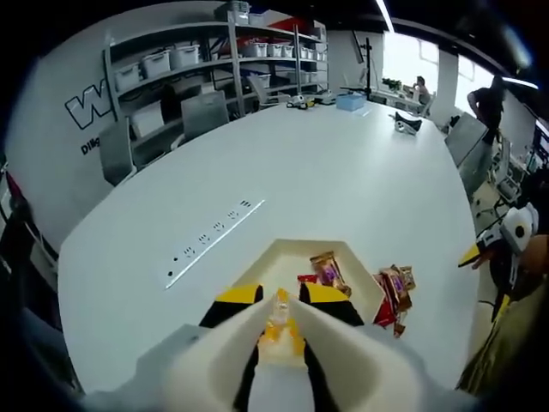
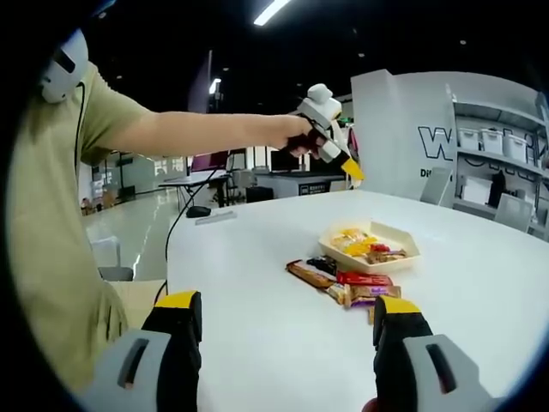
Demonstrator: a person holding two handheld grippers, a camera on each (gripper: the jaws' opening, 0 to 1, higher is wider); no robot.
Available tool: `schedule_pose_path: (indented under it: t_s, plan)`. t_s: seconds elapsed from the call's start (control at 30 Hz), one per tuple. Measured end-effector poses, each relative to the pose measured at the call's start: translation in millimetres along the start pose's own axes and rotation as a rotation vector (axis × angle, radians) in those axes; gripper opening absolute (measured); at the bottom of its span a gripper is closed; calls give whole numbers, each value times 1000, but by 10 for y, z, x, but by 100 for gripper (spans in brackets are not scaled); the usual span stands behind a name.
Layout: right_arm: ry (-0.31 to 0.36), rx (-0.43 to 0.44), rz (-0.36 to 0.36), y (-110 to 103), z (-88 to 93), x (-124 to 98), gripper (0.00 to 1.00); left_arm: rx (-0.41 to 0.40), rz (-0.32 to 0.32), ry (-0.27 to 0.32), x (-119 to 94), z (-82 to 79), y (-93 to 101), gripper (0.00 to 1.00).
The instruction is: Place the target food into the container with the food tongs after gripping and lifting it, then release it inside without dropping or visibly crushing the food.
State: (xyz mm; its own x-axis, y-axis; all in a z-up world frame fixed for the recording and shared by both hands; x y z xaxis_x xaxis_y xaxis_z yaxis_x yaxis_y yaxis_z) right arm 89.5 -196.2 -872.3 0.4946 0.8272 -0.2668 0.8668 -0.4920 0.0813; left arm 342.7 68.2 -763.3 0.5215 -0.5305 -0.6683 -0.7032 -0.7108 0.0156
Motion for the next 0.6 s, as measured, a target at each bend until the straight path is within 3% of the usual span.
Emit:
schedule_pose_path:
  t_s: [0.6]
  plan:
    - [7, -5, -9, -34, -27, 36, 81, 54, 59, -20, -91, 214, 241, 19]
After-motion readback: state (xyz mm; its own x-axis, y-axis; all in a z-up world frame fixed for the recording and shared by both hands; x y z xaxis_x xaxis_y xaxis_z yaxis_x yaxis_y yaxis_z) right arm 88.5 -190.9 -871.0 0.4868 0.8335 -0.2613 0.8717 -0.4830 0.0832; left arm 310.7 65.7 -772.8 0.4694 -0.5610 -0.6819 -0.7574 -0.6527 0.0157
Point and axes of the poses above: the point that each gripper's makers call its tool centre point, and the gripper's own axes: x roughly forward along the fingers, y roughly to its right, z roughly out of its underside, the point moved 10 cm from there along -x, roughly backward along the fingers, and after that the axes turned 6 degrees about -x, right-handed, at the moved point
